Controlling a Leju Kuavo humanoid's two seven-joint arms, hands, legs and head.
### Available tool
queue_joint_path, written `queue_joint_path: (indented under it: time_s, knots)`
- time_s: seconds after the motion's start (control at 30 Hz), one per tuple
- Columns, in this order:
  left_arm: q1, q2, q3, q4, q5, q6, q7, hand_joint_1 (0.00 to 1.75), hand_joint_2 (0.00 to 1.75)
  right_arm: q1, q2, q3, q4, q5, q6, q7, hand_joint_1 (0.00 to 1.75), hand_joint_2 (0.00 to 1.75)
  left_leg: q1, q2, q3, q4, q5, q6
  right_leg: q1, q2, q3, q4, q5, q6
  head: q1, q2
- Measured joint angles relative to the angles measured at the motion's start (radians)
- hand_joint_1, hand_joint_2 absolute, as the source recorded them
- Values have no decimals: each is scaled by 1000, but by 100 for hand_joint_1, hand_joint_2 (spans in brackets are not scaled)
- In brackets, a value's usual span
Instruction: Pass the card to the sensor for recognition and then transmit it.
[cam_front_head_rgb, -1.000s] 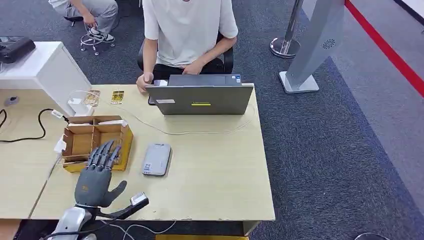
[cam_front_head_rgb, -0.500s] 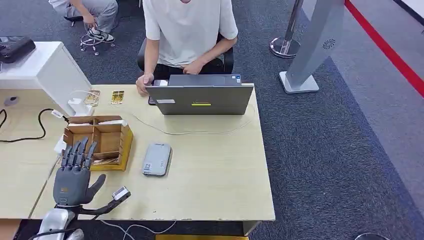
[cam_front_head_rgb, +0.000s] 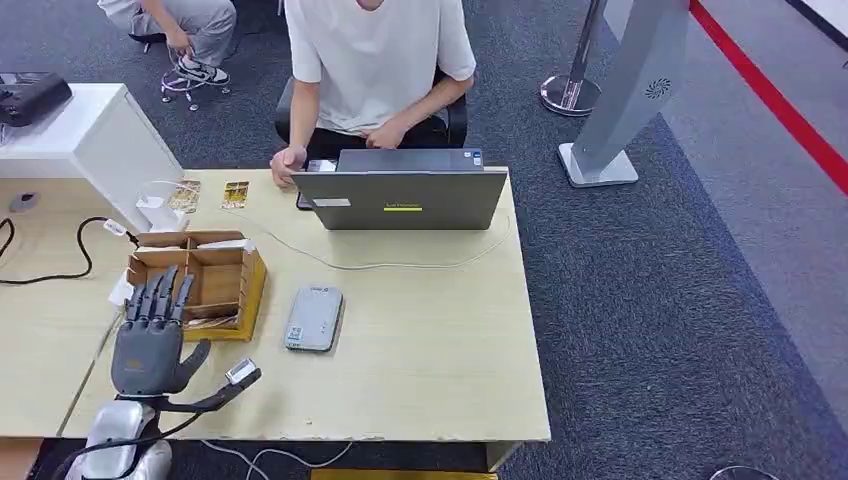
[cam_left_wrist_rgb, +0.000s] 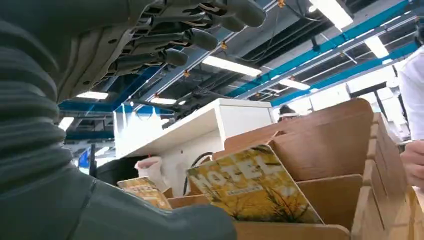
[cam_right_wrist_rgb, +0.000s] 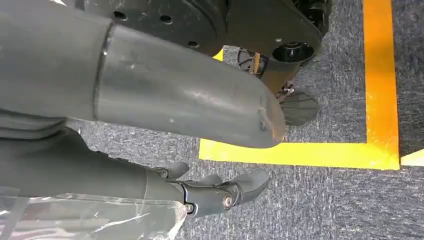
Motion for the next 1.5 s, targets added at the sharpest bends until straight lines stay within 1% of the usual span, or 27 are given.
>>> queue_joint_path:
  time_s: [0.23,0.43,0.83,1.07,1.27,1.3,1.47,1.5]
  knots:
    - [-82,-26,-11,95,-37,-2,12,0,175,-11,0,0,0,13,1,2,0,0,0,0,0,0,0,0,0,0,0,0,0,0,0,0]
    - [-116,-45,-32,138,-47,-8,13,0,175,-15,5,0,0,16,5,5,0,0,0,0,0,0,0,0,0,0,0,0,0,0,0,0]
    - [-119,-53,-47,141,-46,-16,24,0,175,-14,8,0,0,17,7,5,0,0,0,0,0,0,0,0,0,1,0,0,0,0,0,0]
    - [-109,-54,-47,138,-45,-9,54,0,175,-13,8,0,0,18,6,2,0,0,0,0,0,0,0,0,0,1,0,0,0,0,0,0]
    - [-86,-53,-47,112,-45,-18,73,0,175,-13,8,0,0,19,6,2,0,0,0,0,0,0,0,0,0,1,0,0,0,0,0,0]
    - [-84,-53,-47,109,-44,-19,73,9,175,-13,8,0,0,20,6,2,0,0,0,0,0,0,0,0,0,1,0,0,0,0,0,0]
    - [-80,-51,-47,105,-31,-26,71,9,175,-13,8,-2,0,23,4,2,0,0,0,0,0,0,0,0,0,0,0,0,0,0,0,0]
    - [-79,-51,-47,105,-28,-27,70,175,175,-13,8,-2,0,24,4,2,0,0,0,0,0,0,0,0,0,0,0,0,0,0,0,0]
